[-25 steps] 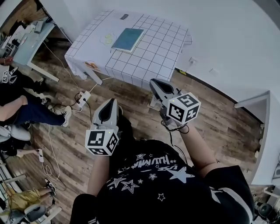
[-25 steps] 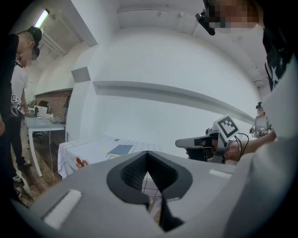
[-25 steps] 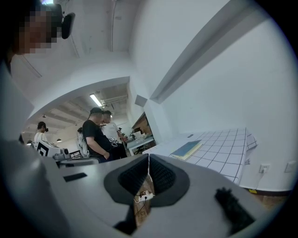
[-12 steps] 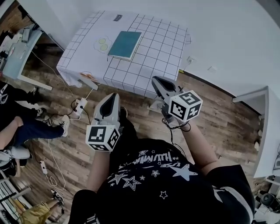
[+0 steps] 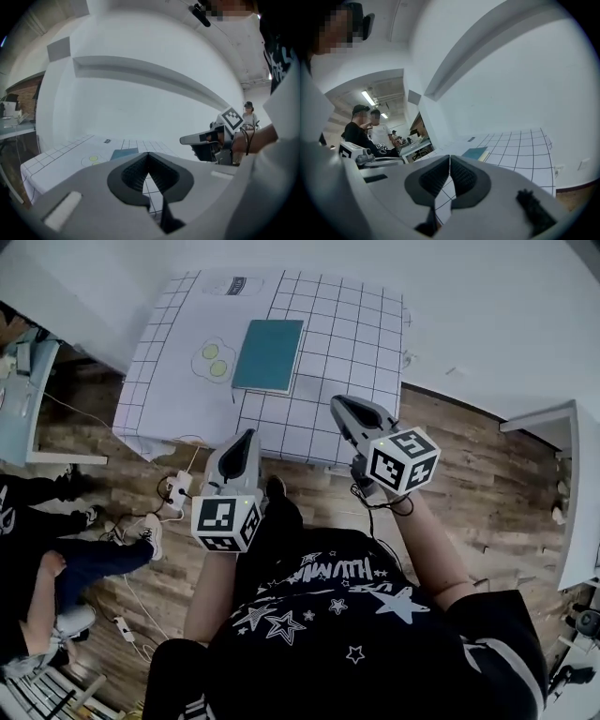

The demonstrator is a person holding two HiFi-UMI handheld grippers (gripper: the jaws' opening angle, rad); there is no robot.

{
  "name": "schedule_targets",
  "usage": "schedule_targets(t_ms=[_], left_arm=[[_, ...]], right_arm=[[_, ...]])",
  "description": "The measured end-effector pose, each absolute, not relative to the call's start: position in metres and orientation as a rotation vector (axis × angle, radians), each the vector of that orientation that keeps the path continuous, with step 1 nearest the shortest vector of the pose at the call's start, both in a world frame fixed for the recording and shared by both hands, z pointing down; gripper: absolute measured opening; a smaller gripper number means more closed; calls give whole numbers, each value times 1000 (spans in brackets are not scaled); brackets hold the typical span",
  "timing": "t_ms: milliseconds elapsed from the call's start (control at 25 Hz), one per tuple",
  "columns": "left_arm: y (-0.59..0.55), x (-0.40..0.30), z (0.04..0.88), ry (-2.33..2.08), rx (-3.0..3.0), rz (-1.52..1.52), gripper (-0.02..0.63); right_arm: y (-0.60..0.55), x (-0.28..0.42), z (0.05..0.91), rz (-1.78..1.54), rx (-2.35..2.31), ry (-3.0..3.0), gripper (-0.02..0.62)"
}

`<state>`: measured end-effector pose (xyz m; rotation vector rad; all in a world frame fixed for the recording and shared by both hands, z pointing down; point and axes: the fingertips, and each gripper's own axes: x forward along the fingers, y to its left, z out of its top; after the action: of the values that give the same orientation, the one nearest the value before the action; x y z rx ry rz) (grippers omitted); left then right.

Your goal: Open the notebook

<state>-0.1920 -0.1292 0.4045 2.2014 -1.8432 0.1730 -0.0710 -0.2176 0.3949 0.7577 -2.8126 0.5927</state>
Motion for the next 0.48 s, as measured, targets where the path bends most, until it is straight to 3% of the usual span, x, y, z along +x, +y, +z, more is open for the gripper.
schedule_targets(t_ms=[160, 240, 480], left_arm=[[-170, -202, 420, -1756, 2309, 335, 13], [-187, -200, 430, -1686, 2346, 389, 63], [-218, -195, 466, -1544, 2450, 594, 131]], right_arm=[[-246, -82, 398, 624, 860, -2784, 17], [-258, -84, 400, 641, 914, -2765, 17], [-278, -82, 416, 694, 1057, -2695, 17]])
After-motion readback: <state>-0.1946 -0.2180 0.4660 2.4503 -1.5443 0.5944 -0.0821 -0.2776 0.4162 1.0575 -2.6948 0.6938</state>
